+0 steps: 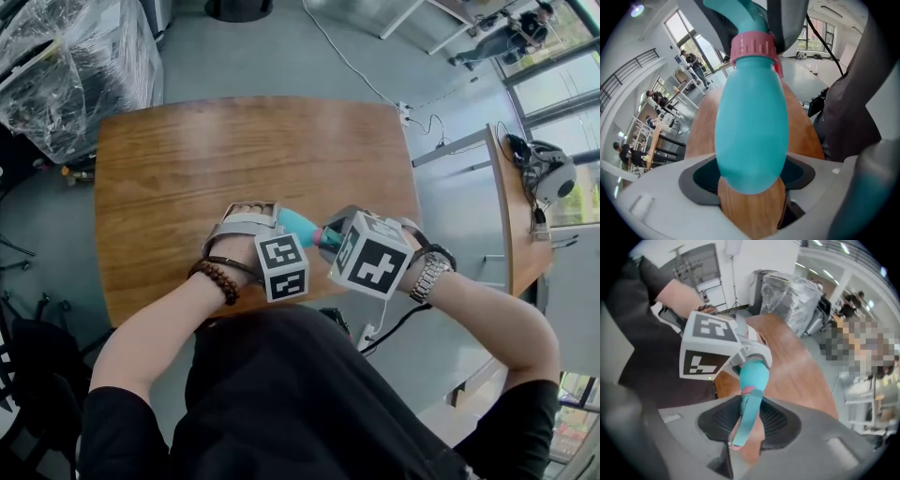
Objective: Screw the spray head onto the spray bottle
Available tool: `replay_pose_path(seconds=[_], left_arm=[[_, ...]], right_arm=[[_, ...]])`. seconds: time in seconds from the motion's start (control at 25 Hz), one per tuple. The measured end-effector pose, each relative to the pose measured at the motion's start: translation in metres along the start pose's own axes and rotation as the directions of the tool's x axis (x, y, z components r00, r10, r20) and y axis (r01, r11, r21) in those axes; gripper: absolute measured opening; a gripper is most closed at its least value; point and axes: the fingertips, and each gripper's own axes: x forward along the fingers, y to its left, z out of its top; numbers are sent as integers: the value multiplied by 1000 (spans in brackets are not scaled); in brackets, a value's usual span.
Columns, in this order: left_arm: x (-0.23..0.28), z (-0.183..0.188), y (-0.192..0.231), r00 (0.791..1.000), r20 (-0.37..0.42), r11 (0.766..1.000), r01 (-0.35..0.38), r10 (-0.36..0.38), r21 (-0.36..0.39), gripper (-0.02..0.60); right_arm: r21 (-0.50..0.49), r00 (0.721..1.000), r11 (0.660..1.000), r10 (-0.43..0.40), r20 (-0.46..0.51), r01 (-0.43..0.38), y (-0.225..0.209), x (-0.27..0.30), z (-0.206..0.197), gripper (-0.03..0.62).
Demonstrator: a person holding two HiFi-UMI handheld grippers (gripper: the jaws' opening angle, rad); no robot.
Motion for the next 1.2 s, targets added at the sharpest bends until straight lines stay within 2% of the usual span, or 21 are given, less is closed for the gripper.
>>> replay_pose_path(seconds=[0.08,0.12,0.16,0.2,0.28,0.36,0.44,0.48,0.56,0.6,0.68,0.96,1.04,1.12,1.2], left_arm=[[0,-2,2,999,-12,1000,-30,30,10,399],[0,-2,4,999,-19,999,-46,46,13,399],[1,-3,6,998,-25,998,-62,62,15,399],[1,-4,7,997,-31,997,-77,77,17,399],[3,-7,10,994,-40,995,-101,101,16,399],[4,-10,14,992,-47,993,-119,120,12,399],[4,-11,16,990,-49,991,-130,131,11,399],[4,-11,16,990,-48,991,-132,132,10,399],[5,-9,13,991,-40,992,-125,125,6,400],[6,-8,11,992,-33,993,-118,118,3,400],[6,-5,8,995,-12,995,-101,101,-9,400],[9,-1,2,998,31,997,-45,47,-62,400],[9,-4,3,999,35,997,-36,39,-75,400],[10,-7,5,999,39,996,-27,30,-87,402],[11,-8,4,999,50,995,-10,15,-96,402]], right_arm=[[179,998,982,58,22,-61,-3,1,-3,115],[280,995,955,91,43,-100,-5,3,-5,115],[384,989,912,126,73,-145,-7,5,-7,115],[484,980,853,161,114,-196,-8,7,-9,117],[643,954,705,210,213,-299,-10,9,-8,117],[736,928,565,218,303,-373,-13,11,-5,117],[778,907,466,209,365,-421,-15,12,-4,118],[787,899,436,206,386,-437,-15,12,-4,118],[797,895,409,197,400,-445,-14,10,-6,120],[801,899,408,188,395,-437,-14,9,-7,121],[798,907,433,165,387,-419,-16,6,-7,124],[718,913,582,117,391,-382,-20,-10,-2,215],[666,908,652,85,410,-362,-25,-23,4,242],[584,901,749,42,431,-314,-31,-38,12,244],[465,894,855,-1,447,-231,-32,-53,17,244]])
